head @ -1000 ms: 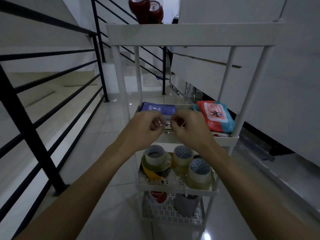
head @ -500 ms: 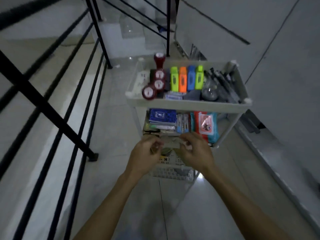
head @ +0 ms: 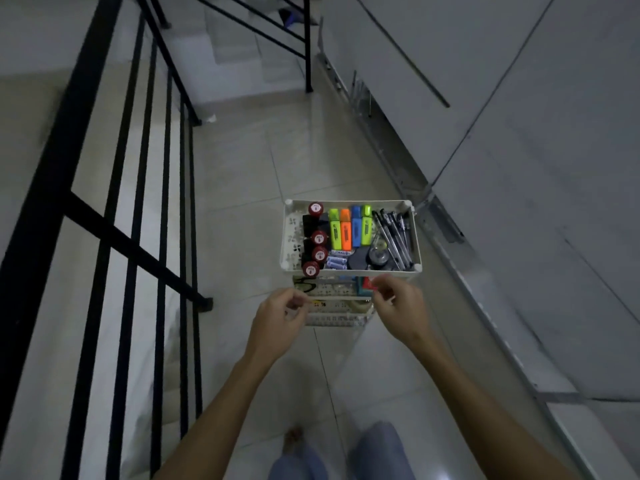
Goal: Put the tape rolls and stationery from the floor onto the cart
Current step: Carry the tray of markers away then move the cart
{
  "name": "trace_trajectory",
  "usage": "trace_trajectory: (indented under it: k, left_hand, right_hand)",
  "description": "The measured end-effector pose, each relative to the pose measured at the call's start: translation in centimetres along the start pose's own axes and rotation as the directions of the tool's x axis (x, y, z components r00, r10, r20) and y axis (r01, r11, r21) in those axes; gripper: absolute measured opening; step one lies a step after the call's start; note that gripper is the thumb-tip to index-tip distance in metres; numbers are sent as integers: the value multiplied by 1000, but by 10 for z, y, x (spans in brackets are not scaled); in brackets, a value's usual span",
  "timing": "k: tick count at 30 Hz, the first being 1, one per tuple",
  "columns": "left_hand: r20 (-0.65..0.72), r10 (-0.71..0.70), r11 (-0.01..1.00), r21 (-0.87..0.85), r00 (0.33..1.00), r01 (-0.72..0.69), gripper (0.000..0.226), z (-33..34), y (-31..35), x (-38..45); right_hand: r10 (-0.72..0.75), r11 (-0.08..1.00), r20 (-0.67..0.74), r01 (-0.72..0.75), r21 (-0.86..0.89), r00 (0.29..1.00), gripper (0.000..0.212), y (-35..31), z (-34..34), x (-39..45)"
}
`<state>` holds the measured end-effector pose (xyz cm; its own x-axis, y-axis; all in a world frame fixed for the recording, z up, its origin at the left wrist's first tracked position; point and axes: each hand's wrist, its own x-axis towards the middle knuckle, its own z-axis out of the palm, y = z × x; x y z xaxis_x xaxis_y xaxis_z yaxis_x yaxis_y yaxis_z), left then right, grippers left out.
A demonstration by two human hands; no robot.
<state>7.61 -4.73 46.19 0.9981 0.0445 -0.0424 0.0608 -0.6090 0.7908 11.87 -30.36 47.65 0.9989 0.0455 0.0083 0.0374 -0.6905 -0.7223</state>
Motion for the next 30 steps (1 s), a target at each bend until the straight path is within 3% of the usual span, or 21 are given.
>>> trace_trajectory:
  k: [9, 13, 17, 20, 23, 30]
  left_hand:
    - [-31, -35, 999, -12, 999, 35, 16, -3, 7, 79]
    - [-138, -42, 999, 8, 989, 44, 13, 5, 2, 112]
    - [-224, -131, 985, 78, 966, 152, 33, 14, -8, 134]
    - [-153, -118, 977, 161, 981, 143, 52, 20, -19, 150]
    - [-77, -194, 966, 159, 978, 204, 62, 26, -26, 161]
    - [-16, -285, 958, 29, 958, 286, 62, 33, -39, 170]
  right_hand:
    - [108, 994, -21, -109, -32, 994, 15, 31, -28, 59]
    - [141, 989, -72, -143, -28, 987, 25, 56, -35, 100]
    - [217, 976, -156, -220, 0, 963, 42, 80, -36, 132]
    - [238, 971, -161, -235, 36, 958, 57, 85, -29, 152]
    - [268, 962, -90, -260, 85, 959, 64, 84, -18, 161]
    - [351, 929, -18, -346, 130, 936, 55, 81, -1, 162]
